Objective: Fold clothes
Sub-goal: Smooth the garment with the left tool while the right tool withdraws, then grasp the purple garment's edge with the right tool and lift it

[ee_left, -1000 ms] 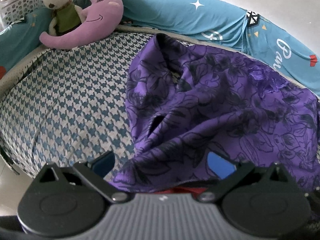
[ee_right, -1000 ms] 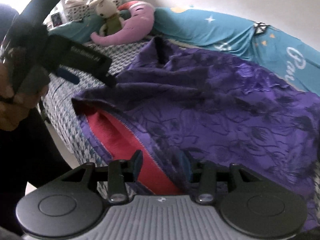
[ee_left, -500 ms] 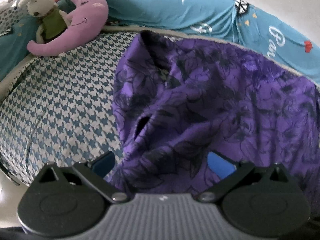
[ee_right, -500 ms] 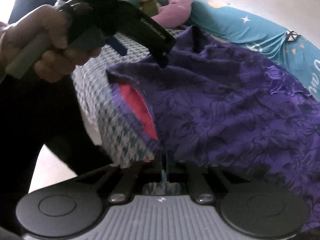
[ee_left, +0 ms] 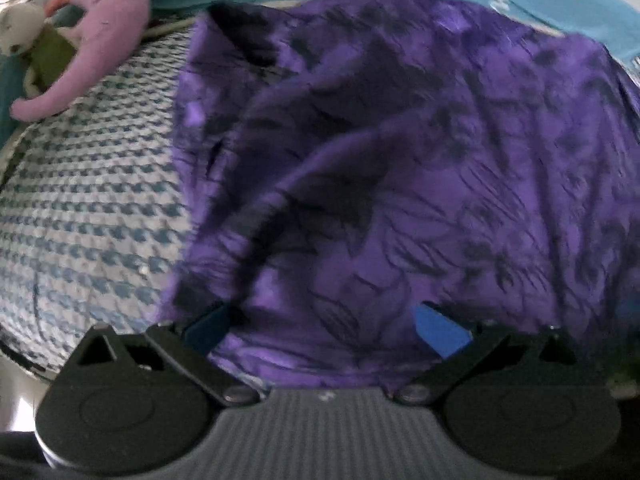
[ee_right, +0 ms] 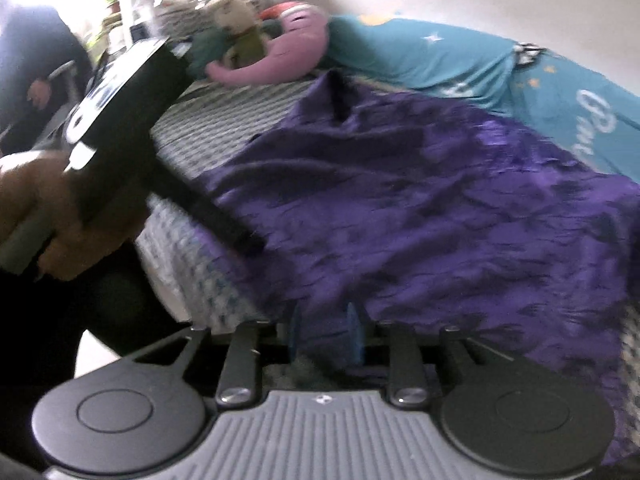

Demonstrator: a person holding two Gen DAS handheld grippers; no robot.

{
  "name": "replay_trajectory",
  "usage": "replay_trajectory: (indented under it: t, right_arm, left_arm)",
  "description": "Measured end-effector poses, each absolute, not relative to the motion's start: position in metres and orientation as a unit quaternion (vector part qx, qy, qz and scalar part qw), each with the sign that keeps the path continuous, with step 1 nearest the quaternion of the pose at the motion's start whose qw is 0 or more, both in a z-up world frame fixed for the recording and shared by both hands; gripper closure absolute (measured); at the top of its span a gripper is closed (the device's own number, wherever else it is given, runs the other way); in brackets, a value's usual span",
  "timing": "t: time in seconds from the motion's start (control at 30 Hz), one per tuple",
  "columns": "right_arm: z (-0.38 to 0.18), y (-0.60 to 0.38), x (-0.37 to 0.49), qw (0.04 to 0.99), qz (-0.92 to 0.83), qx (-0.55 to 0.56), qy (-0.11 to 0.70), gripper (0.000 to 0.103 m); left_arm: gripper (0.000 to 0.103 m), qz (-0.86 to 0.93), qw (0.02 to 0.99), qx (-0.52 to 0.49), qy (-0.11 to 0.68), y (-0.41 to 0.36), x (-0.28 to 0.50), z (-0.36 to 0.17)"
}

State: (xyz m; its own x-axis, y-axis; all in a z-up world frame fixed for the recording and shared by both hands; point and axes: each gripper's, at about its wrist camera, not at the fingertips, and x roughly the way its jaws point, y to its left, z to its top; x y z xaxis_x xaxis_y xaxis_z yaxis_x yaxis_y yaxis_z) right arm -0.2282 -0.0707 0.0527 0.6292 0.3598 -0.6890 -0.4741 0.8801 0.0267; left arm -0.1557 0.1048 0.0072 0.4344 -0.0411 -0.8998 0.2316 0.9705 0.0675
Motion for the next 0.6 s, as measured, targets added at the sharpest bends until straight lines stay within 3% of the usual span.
replay_trajectory:
  t: [0.37,0.6]
  right_arm:
    - [0.079,-0.139,-0.197,0.927,0.129,-0.056,0.347,0.07]
    - [0.083,-0.202,-0.171,0.939,0.02,0.017,0.343,0.068]
  left_arm:
    - [0.0,-0.125,0.873,0.064,0.468,0.069,-0.149,0.05]
    - [0.0,-0.128,0.874,0.073,0.463,0.04,-0.118,0.051]
